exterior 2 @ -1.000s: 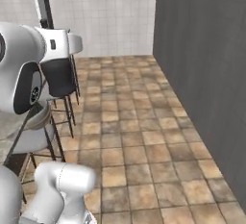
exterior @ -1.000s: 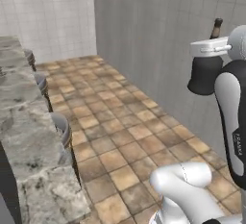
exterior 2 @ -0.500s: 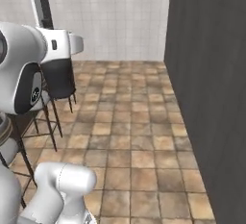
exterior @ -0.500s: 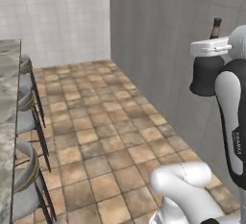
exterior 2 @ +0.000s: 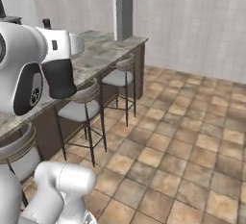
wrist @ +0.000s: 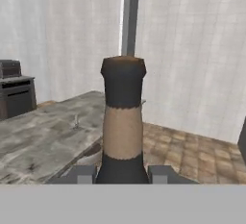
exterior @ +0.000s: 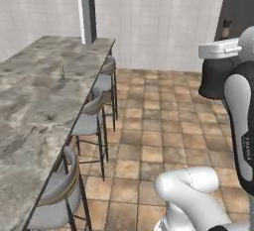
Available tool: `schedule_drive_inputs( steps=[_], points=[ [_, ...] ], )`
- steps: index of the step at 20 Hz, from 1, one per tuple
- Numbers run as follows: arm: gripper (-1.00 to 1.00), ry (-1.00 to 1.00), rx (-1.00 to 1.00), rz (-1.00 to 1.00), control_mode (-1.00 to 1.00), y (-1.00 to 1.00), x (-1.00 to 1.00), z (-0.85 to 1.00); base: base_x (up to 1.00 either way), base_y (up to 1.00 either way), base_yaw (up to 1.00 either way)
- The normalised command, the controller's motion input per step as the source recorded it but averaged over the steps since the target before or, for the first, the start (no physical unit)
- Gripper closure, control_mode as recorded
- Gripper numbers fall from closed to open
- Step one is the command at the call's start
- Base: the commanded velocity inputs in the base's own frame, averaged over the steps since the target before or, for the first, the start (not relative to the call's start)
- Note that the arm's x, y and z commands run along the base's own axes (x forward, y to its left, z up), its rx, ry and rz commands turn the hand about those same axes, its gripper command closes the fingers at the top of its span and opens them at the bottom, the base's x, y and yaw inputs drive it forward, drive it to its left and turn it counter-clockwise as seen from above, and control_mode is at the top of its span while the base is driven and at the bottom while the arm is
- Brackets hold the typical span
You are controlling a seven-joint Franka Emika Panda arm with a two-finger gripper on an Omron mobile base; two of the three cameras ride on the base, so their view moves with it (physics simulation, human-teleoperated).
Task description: Get the candle and the liquor from the cabinet and move them to the dining counter.
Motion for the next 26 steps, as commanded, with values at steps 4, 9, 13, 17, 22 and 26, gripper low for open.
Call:
schedule_drive_inputs(
  steps=[4,9,13,17,22,26],
  points=[
    [1.00,0.00,0.00,0.00,1.00,0.00,0.00,0.00,1.00,-0.01,0.73],
    [1.00,0.00,0.00,0.00,1.00,0.00,0.00,0.00,1.00,-0.04,0.72],
    [1.00,0.00,0.00,0.00,1.00,0.00,0.00,0.00,1.00,-0.12,0.71],
    [1.00,0.00,0.00,0.00,1.00,0.00,0.00,0.00,0.99,-0.11,0.73],
    [1.00,0.00,0.00,0.00,1.00,0.00,0.00,0.00,0.60,-0.10,0.63],
    [1.00,0.00,0.00,0.00,1.00,0.00,0.00,0.00,0.34,-0.14,0.45]
  ],
)
